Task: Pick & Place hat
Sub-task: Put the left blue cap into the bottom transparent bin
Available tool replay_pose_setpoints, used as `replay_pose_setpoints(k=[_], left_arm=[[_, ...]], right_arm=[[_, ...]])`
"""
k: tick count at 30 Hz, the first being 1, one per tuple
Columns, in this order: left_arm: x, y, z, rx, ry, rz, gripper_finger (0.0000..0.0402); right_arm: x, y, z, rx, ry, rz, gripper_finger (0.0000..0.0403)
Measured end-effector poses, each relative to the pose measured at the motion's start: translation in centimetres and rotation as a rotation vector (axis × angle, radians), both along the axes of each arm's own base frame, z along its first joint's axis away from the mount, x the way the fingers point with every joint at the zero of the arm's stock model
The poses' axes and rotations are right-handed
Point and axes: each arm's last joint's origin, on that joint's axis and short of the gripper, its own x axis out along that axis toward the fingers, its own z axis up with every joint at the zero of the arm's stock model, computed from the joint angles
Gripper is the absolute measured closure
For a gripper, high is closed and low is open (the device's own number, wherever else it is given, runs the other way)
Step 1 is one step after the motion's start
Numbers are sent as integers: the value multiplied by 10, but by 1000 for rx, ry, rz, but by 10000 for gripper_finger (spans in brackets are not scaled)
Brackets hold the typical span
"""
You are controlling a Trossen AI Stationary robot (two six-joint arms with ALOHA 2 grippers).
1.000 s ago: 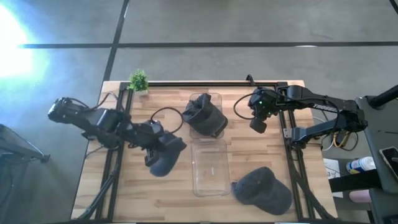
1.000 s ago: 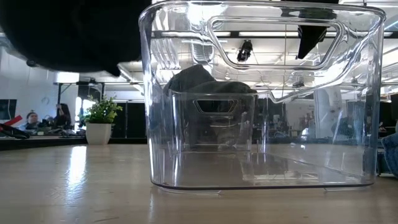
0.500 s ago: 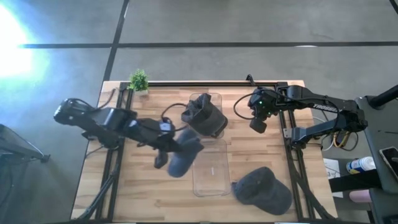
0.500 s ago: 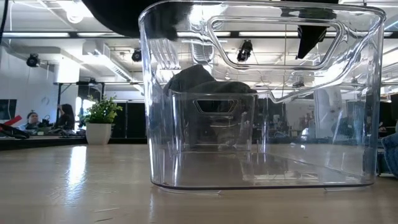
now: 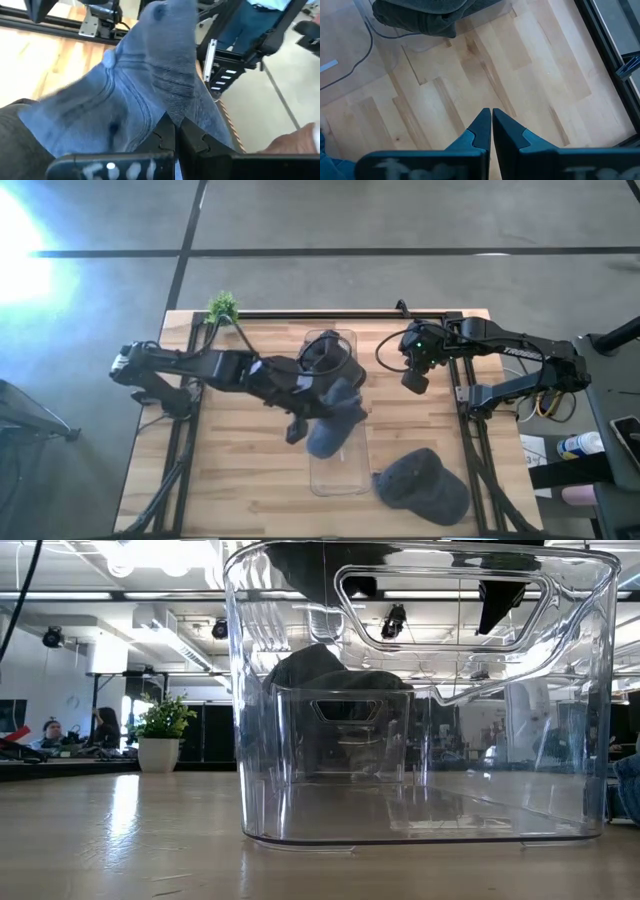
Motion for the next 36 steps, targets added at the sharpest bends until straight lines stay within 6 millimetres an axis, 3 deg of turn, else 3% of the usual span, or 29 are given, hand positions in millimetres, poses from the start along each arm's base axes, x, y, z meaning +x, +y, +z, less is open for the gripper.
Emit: replay_pose_setpoints(k=[5,15,23,31,36], left_arm=[[12,2,-10,-4,28,1,402],[45,-10,-57,-125,71,-91,402],[43,-14,-89,-231,-20,-72,401],[29,-14,-147,-402,-44,-1,401],[21,-12,-163,-445,-121,22,401]], right_arm=[[0,0,0,-2,1,3,390],[0,0,0,-9,4,1,390],[0,0,0,-18,11,19,390],[-1,0,0,-18,14,20,390],[-1,0,0,-18,15,19,390]])
